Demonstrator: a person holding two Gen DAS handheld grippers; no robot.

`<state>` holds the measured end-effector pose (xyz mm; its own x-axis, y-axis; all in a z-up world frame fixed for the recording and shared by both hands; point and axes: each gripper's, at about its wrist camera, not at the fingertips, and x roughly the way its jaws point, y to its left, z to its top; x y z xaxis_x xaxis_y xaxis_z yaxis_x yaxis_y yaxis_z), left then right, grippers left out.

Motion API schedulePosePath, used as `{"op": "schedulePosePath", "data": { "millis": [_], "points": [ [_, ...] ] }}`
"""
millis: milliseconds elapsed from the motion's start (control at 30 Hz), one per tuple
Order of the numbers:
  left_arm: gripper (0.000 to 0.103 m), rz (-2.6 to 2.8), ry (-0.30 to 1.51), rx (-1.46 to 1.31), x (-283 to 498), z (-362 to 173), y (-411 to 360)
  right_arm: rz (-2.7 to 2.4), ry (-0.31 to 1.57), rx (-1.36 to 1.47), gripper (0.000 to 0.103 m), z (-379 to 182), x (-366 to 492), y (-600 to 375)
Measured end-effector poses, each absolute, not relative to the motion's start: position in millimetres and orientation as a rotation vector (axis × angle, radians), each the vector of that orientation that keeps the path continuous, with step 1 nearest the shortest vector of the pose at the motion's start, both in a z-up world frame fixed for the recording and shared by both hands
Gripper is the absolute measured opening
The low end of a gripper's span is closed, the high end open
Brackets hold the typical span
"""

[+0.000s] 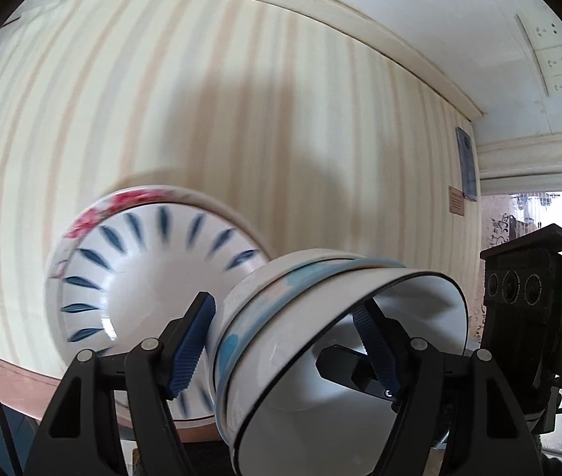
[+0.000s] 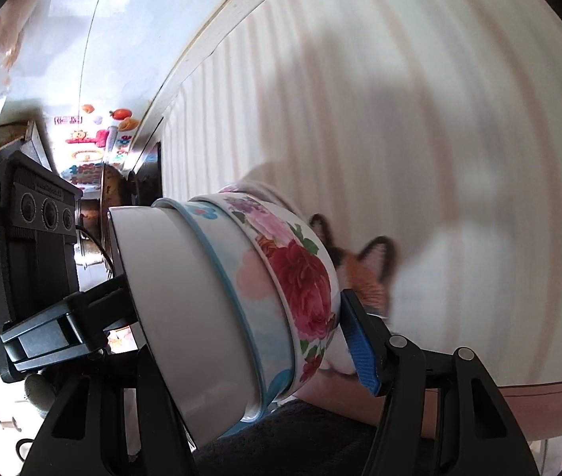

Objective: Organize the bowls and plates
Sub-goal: 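Carry the bowl stack over the plate stack on the cat mat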

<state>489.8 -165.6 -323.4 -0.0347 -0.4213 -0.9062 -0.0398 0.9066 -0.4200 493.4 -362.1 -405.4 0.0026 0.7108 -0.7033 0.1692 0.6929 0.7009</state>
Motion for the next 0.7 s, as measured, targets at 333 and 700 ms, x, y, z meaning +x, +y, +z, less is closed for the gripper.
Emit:
{"op": "schedulePosePath", "data": {
  "millis": [333, 700],
  "points": [
    [0.070, -0.274, 1.603, -0.396, 474.5, -343.2, -114.7, 0.523, 1.578, 0.728, 0.062, -422.6, 499.2, -299.1],
    [0.070, -0.268, 1.604, -0.398, 477.8, -356.4, -94.9, 0.516, 1.599, 0.702, 0.062, -438.3, 502.3, -266.7]
  ]
}}
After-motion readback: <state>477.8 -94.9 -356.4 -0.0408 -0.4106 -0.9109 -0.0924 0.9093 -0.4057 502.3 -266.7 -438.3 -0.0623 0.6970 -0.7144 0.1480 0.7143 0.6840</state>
